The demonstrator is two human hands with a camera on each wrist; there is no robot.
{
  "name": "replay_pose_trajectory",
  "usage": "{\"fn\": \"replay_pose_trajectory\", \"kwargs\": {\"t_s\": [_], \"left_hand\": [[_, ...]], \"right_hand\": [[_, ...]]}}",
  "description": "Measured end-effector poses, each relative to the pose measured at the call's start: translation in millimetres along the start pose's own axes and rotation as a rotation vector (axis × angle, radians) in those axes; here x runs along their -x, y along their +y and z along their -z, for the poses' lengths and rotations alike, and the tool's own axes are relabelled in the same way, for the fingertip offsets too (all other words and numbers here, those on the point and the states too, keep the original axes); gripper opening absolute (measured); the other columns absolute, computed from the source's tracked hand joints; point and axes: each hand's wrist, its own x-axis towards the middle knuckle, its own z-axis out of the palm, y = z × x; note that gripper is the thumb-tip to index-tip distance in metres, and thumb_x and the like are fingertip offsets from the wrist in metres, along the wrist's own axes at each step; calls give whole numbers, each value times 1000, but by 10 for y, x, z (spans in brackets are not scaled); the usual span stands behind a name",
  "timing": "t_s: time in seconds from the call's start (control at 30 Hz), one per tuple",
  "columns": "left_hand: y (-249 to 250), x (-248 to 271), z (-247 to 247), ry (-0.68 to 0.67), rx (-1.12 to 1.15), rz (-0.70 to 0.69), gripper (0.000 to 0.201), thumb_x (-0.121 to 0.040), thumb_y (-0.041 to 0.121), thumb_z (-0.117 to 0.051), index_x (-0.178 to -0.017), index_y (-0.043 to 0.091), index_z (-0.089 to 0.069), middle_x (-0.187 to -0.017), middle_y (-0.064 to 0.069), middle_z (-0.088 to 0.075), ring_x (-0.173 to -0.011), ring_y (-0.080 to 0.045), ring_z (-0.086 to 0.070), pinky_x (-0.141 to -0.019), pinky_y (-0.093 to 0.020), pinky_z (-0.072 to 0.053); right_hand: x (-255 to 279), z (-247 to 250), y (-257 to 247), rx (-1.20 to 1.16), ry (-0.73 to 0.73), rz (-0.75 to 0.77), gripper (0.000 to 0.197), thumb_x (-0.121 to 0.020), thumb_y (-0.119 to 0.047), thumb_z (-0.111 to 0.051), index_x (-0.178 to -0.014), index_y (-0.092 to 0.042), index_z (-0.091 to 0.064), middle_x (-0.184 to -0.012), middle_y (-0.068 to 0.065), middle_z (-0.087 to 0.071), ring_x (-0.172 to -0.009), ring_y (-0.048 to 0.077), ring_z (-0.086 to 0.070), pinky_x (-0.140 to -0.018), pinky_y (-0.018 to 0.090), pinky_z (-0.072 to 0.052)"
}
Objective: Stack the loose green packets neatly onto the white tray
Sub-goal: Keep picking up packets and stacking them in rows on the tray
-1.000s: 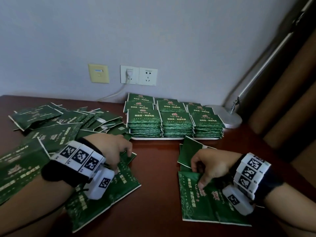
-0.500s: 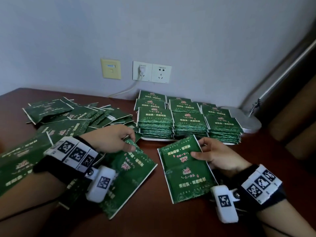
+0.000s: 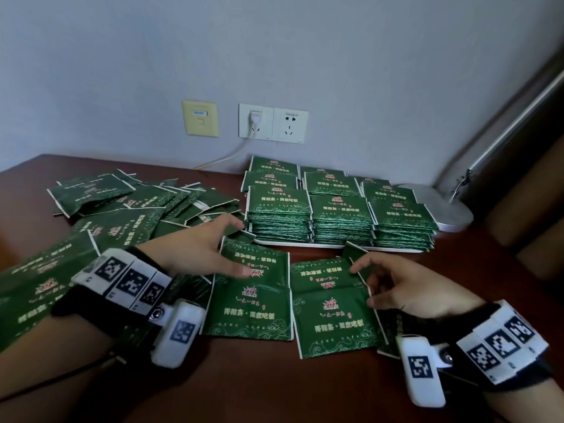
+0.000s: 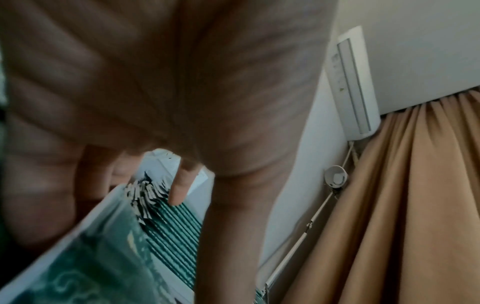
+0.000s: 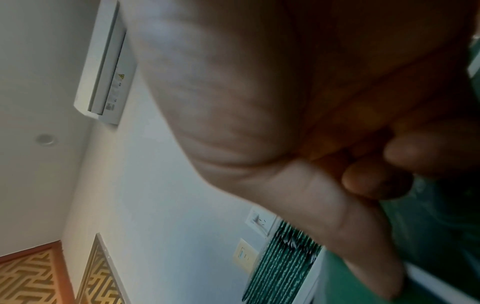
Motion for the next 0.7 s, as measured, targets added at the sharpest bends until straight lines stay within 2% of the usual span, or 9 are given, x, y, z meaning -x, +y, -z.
{"fn": "replay_pose_trajectory", "kwargs": {"t_s": [0.07, 0.17, 0.27, 0.37, 0.43, 0.5, 0.57, 0.63, 0.7], "left_hand": [[51, 51, -8, -59, -142, 1, 116, -45, 61, -90, -136, 54, -18, -138, 1, -39, -116, -23, -55, -103, -45, -47], [118, 81, -86, -119, -317, 45, 127, -50, 41, -96, -137, 59, -5, -135, -4, -31, -119, -29, -52, -103, -48, -46], [148, 96, -104, -111, -341, 49, 124, -57, 30, -95, -139, 57, -6, -131, -3, -38, -113, -27, -56, -100, -47, -48], [108, 58, -97, -103, -252, -5, 107, -61, 22, -93, -136, 51, -21, -124, 4, -56, -102, -19, -62, -94, -45, -51], [85, 31, -127, -118, -146, -37, 89, -68, 15, -89, -130, 47, -35, -109, 7, -69, -94, -18, -69, -90, -46, -54], [70, -5, -168, -116, -21, -64, 67, -75, 8, -83, -121, 41, -48, -96, 1, -76, -88, -21, -73, -89, -47, -55], [64, -48, -217, -94, 82, -88, 49, -81, 3, -76, -113, 35, -57, -87, 1, -75, -82, -21, -72, -85, -40, -55], [73, -85, -260, -72, 154, -132, 35, -88, 5, -70, -107, 33, -63, -73, 2, -64, -69, -23, -58, -73, -32, -46], [104, -92, -281, -37, 221, -134, 26, -93, 12, -66, -107, 34, -65, -82, 0, -59, -73, -19, -53, -72, -30, -42]], "right_hand": [[-15, 13, 22, -9, 18, -5, 50, -79, 6, -73, -109, -32, -64, -81, 2, -58, -67, 9, -54, -63, 27, -45], [-36, 22, 26, -49, 65, -11, 45, -84, 9, -65, -109, -29, -64, -83, 3, -54, -68, 11, -50, -57, 24, -42], [-43, 48, 30, -127, 109, 0, 44, -87, 12, -58, -107, -26, -65, -84, 5, -50, -66, 12, -49, -58, 26, -42], [-34, 63, 35, -150, 111, 22, 48, -87, 13, -56, -105, -29, -67, -88, 7, -51, -64, 14, -48, -56, 26, -41], [-49, 71, 38, -170, 121, 34, 53, -86, 16, -54, -103, -32, -70, -91, 8, -53, -73, 21, -50, -66, 32, -42], [-62, 62, 17, -237, 114, 28, 54, -87, 17, -53, -104, -30, -73, -100, 9, -59, -81, 23, -59, -75, 33, -49], [-66, 37, -1, -241, 77, 34, 47, -85, 12, -62, -107, -28, -74, -112, 4, -67, -93, 21, -68, -86, 34, -55], [-52, 21, -12, -235, 17, 22, 47, -78, 8, -74, -112, -25, -73, -114, 3, -70, -101, 22, -70, -92, 39, -56], [-33, 30, -10, -234, 0, 0, 55, -71, 12, -79, -115, -21, -72, -116, 5, -70, -101, 24, -71, -88, 40, -58]]}}
